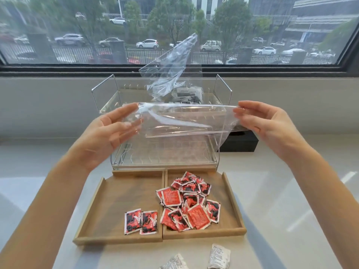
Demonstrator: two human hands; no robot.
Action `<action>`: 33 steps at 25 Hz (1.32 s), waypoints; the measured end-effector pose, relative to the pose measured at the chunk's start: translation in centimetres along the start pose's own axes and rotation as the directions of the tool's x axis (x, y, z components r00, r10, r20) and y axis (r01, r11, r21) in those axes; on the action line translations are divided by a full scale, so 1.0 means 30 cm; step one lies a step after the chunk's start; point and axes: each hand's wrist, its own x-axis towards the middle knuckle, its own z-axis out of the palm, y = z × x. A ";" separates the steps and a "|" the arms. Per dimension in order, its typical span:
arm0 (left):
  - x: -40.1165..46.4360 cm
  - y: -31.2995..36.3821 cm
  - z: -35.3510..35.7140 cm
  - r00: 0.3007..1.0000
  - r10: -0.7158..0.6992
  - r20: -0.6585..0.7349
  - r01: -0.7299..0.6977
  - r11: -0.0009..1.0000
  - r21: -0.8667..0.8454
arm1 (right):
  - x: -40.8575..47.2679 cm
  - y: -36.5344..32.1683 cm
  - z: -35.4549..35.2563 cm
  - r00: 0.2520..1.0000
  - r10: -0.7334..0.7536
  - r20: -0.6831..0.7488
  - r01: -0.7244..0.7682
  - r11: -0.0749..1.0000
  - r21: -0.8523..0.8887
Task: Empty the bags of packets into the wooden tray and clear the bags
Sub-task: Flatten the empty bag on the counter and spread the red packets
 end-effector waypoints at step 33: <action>-0.061 -0.694 -0.089 0.805 -0.444 -0.394 0.557 0.795 0.241 | -0.090 0.692 0.152 0.743 0.654 -0.141 -0.668 0.712 -0.217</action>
